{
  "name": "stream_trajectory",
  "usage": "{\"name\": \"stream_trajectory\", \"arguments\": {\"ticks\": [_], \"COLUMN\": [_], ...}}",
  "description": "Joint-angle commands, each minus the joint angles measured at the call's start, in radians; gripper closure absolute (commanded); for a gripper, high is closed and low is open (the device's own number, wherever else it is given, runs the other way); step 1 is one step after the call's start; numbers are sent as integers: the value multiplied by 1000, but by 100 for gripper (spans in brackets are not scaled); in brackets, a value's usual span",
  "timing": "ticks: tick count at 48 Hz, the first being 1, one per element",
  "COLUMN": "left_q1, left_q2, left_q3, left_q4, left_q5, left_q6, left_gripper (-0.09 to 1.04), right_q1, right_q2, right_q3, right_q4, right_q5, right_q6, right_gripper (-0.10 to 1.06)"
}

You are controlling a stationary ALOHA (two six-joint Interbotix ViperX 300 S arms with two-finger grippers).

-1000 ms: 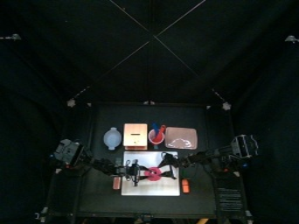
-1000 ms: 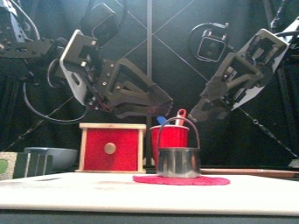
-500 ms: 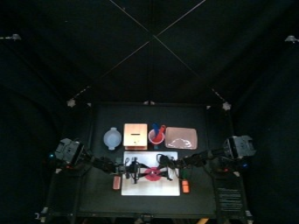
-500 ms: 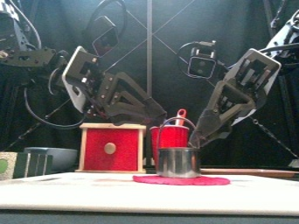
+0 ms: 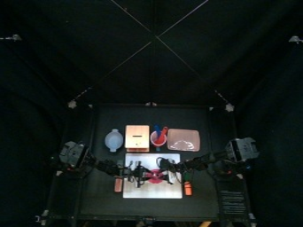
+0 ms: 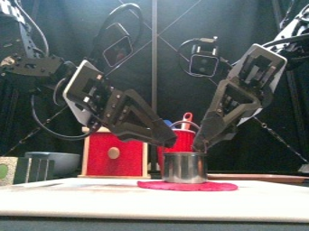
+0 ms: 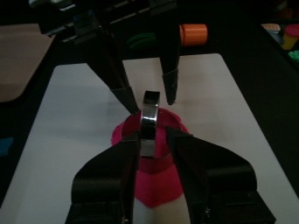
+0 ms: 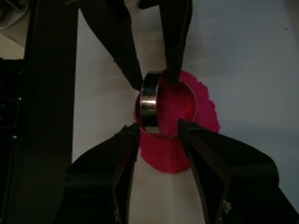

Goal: Get the cutter from the drawer then cut the dough then place the extra dough in the bowl
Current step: Cut the dough

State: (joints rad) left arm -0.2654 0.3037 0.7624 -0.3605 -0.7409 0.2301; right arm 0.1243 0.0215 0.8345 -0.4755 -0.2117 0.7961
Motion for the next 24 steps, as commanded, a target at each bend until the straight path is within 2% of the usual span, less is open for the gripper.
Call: {"name": "stream_trajectory", "arguments": {"ticks": [1,10,18,24], "left_q1": [6,6,8,6], "left_q2": [-14,-12,-14,-14], "left_q3": [-20,-20,-17,-20], "left_q4": [21,26,34,44], "left_q5": [5,35,54,63], "left_q6": [-2,-2,-2,-2], "left_gripper": [32,39,39,39], "right_q1": [5,8,15,20], "right_q2": [-14,-9,0,14], "right_q3": [-23,-26,-28,-28], "right_q4": [3,15,17,17], "right_q5": [15,25,37,60], "right_q6": [3,3,2,3], "right_gripper": [21,31,44,48]}}
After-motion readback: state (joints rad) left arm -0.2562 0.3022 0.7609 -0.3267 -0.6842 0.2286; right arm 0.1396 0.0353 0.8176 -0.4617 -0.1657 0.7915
